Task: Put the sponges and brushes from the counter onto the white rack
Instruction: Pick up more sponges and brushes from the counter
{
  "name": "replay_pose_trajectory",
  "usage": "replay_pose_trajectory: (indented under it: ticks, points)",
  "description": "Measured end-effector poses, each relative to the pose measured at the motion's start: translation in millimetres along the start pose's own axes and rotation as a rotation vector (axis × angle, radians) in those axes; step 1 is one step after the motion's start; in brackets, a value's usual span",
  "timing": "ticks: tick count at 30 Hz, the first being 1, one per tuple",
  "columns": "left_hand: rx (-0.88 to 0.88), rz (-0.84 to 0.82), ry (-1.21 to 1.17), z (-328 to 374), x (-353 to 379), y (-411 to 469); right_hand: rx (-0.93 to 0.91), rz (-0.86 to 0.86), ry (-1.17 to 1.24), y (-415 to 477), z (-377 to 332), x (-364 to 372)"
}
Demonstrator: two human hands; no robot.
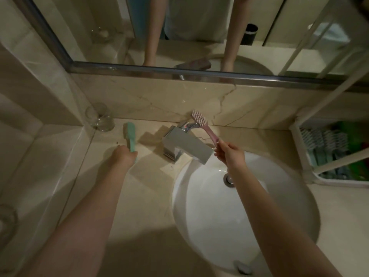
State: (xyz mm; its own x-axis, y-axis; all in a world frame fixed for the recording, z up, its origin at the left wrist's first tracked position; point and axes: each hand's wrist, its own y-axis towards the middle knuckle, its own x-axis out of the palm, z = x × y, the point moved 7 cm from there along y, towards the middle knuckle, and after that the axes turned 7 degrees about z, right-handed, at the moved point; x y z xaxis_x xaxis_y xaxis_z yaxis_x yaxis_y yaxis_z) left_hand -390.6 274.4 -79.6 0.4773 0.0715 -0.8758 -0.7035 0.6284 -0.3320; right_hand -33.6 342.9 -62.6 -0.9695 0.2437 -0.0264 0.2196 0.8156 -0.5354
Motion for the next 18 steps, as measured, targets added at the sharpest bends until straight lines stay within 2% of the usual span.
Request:
replay_pose_trajectory:
  ticks: [4, 9, 11, 14, 18]
  points:
    - [0.046, 0.038, -0.07, 16.1, -9.1, -18.9, 0.002, -0.017, 0.059, -7.9, -8.5, -10.2]
    - [0.067, 0.148, -0.507, 31.9, -24.6, -56.5, -0.016, -0.087, 0.084, -27.3, -25.4, -29.0]
    - [0.095, 0.151, -0.595, 45.9, -31.7, -79.9, -0.037, -0.142, 0.087, -36.0, -33.1, -34.9]
    - [0.201, 0.198, -0.777, 70.6, -42.9, -114.2, -0.058, -0.23, 0.058, -48.6, -46.2, -45.4]
    - [0.313, 0.187, -0.86, 102.1, -49.4, -162.0, -0.032, -0.347, 0.043, -64.2, -60.2, -68.2]
